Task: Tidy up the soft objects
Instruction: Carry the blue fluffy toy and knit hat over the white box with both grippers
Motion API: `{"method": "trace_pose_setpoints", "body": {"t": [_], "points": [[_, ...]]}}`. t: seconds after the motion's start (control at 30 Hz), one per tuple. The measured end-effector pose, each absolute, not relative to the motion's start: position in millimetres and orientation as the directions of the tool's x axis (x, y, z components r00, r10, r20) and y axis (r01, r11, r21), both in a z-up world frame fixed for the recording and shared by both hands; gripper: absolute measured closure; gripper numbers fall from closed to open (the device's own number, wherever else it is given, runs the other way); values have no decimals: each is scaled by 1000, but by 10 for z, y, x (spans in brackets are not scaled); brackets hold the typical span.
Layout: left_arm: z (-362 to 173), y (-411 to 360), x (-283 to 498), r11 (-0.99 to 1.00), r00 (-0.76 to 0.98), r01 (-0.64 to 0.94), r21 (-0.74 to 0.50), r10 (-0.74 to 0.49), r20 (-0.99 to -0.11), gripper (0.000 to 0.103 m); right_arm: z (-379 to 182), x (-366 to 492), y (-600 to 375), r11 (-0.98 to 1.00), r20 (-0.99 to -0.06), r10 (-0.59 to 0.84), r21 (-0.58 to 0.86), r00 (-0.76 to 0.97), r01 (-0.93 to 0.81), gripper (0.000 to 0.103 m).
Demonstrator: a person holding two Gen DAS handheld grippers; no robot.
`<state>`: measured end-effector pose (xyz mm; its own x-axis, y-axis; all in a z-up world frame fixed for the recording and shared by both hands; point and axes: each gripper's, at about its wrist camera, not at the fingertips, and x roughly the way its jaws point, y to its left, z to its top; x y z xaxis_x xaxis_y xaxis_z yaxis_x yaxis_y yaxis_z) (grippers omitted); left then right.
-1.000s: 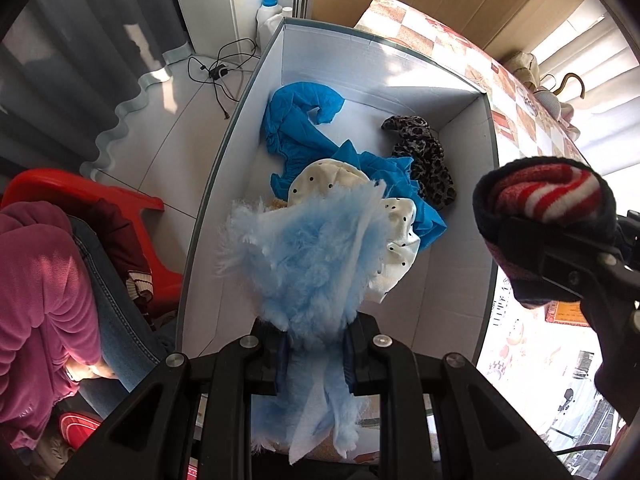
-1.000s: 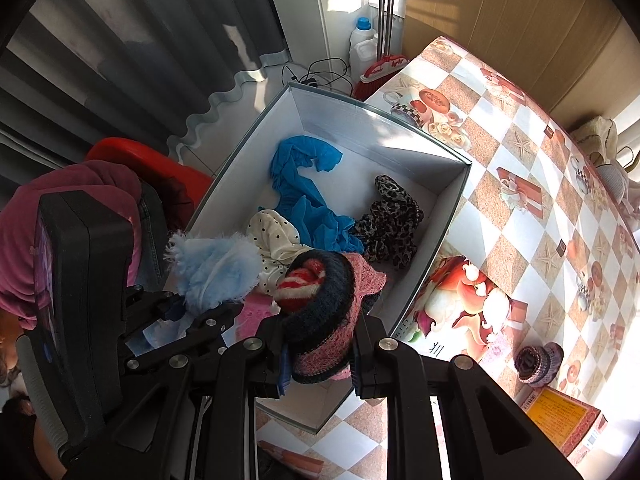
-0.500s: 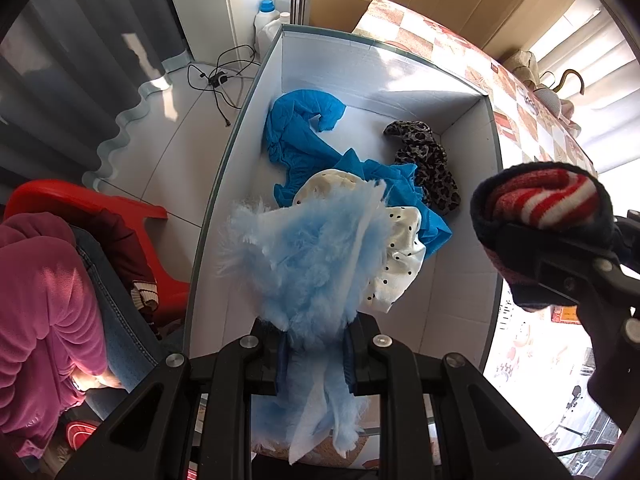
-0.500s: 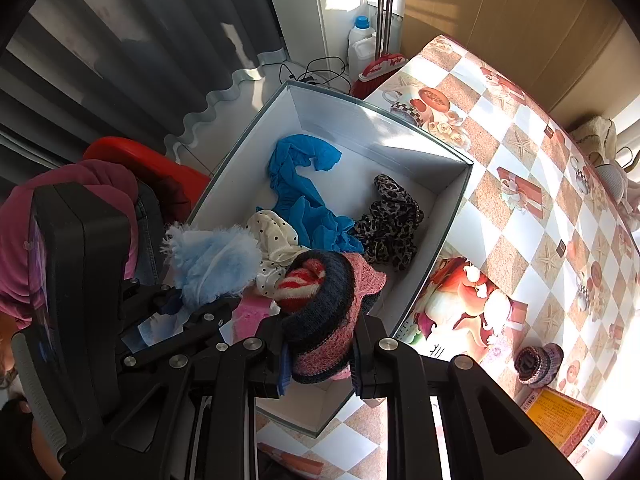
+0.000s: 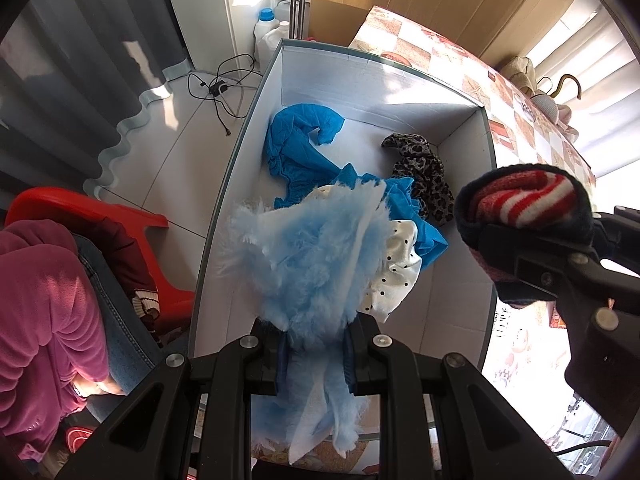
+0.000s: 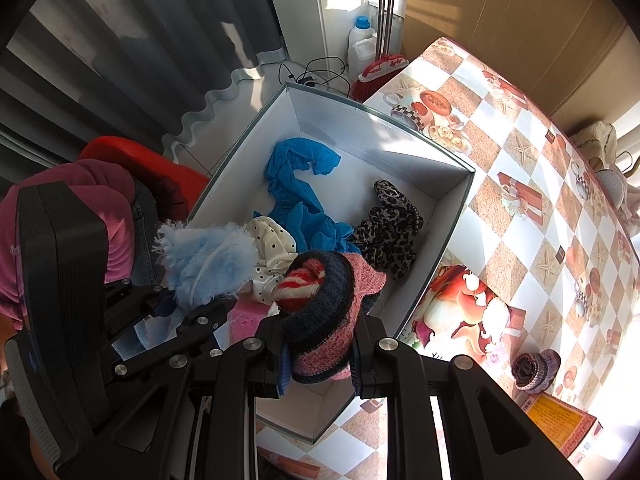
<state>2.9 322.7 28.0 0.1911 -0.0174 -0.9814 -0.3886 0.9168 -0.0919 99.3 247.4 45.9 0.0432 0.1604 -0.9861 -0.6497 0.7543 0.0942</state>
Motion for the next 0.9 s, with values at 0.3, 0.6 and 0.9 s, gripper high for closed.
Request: {"method": "trace_pose_setpoints", "body": {"t": [0.3, 0.6, 0.9], "points": [[282, 3238, 29, 915, 192, -392, -93, -17, -981, 80, 450, 988, 2499, 749, -986, 159, 94, 41, -655, 81], [298, 3242, 32, 914, 200, -394, -101, -22, -980, 80, 477, 997, 2507, 752, -985, 163, 90, 52, -653, 81], [297, 3274, 29, 910, 196, -399, -108, -30, -980, 80, 505, 1011, 2566, 745, -983, 170, 80, 73, -662, 81]]}}
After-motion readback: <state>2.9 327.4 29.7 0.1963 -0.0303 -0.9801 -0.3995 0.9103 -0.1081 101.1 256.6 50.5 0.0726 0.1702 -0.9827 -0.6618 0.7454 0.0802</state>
